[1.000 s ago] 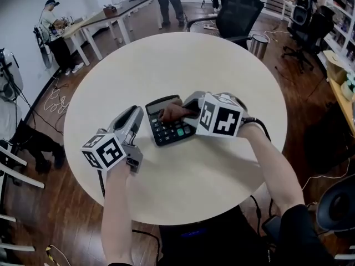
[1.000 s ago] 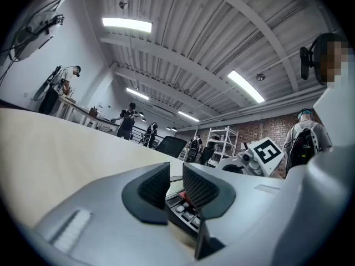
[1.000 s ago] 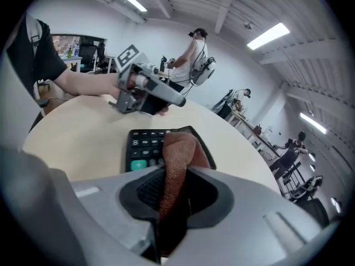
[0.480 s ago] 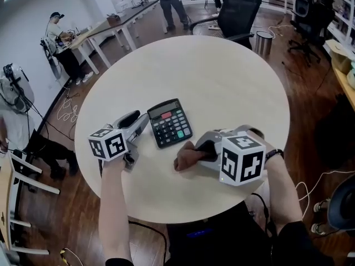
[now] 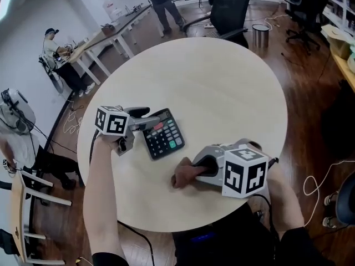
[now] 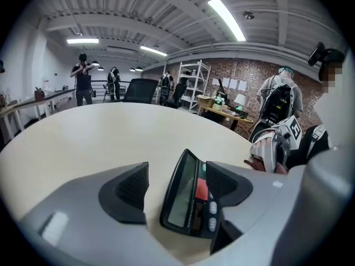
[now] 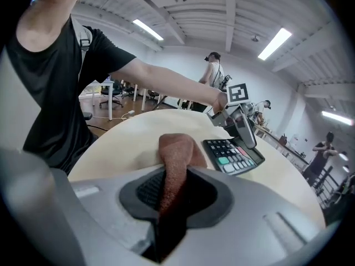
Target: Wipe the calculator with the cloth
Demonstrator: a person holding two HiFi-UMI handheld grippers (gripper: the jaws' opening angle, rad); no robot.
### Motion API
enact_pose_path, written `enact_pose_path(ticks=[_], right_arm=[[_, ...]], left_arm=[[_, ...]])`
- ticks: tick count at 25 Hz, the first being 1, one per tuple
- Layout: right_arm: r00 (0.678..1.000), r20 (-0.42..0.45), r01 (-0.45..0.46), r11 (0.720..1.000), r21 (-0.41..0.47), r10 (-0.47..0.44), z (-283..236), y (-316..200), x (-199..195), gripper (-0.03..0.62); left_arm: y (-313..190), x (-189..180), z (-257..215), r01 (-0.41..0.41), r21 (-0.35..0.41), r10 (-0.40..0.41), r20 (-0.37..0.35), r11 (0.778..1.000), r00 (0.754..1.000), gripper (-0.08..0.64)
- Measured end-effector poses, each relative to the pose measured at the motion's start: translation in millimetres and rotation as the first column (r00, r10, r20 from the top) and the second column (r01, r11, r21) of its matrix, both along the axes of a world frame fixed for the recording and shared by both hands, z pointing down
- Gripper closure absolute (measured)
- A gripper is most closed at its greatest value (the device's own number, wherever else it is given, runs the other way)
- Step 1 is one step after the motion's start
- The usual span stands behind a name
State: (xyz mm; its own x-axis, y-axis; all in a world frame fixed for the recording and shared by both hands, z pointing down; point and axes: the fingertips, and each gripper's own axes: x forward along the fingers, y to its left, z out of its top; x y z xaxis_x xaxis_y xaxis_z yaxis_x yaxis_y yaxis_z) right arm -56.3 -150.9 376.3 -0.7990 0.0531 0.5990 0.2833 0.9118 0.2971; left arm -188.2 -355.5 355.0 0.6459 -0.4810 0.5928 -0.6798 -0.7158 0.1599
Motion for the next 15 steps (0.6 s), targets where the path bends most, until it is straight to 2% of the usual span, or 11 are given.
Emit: enact_pose_path(ticks=[1, 4, 9, 13, 15], right_arm=[[1.0, 0.012, 0.001, 1.0, -0.008, 0.0, -1, -1, 3, 0.515], [0.999, 0.042, 0.0, 1.0, -0.032, 0.002, -3, -3, 12, 0.515], [0.997, 0.071, -0.004, 0.999, -0.048, 0.007, -4, -8, 20, 0.515], [0.996, 0.085, -0.015, 0.997, -0.07, 0.021, -5, -14, 23, 0.515], [0.995, 0.096, -0.029, 0.997, -0.078, 0.037, -6, -18, 25, 0.515]], left_arm=[[-3, 4, 3, -0.02, -0.025, 0.02, 0.002, 0.999, 1.0, 0.231], [-7, 15, 12, -0.058, -0.091, 0.056, -0.023, 0.994, 0.998, 0.329], [-4, 25, 16, -0.109, -0.15, 0.093, -0.114, 0.983, 0.989, 0.421], [-5, 28, 17, -0.104, -0.187, 0.072, -0.172, 0.977, 0.982, 0.444], [-2, 29, 12, -0.1, -0.178, 0.06, -0.214, 0.979, 0.975, 0.455]])
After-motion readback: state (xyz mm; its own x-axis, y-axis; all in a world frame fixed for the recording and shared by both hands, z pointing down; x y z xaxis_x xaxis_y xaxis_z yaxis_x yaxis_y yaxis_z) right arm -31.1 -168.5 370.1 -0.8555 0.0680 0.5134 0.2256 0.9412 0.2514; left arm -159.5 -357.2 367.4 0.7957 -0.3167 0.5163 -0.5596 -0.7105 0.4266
